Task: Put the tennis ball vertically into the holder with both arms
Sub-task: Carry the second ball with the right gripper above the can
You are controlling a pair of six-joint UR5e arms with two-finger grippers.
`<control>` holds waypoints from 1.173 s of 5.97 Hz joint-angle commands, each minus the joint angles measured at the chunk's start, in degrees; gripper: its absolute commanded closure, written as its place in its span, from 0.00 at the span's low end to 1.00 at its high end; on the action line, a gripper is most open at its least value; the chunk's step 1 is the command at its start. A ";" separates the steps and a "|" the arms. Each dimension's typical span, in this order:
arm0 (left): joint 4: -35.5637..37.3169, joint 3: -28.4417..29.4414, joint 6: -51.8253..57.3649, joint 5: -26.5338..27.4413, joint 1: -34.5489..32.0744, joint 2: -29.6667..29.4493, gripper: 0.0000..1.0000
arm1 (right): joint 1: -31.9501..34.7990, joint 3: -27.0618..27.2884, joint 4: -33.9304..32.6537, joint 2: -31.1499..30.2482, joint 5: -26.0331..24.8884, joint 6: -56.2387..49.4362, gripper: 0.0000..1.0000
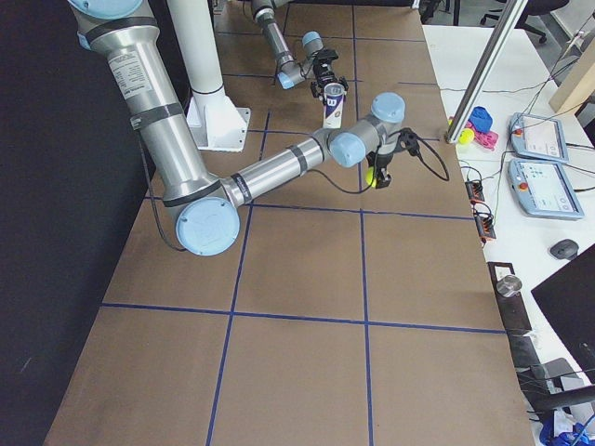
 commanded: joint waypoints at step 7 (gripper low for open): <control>0.15 0.00 -1.05 0.00 0.00 -0.23 0.13 | -26.24 0.76 -26.15 32.63 -22.79 37.01 0.96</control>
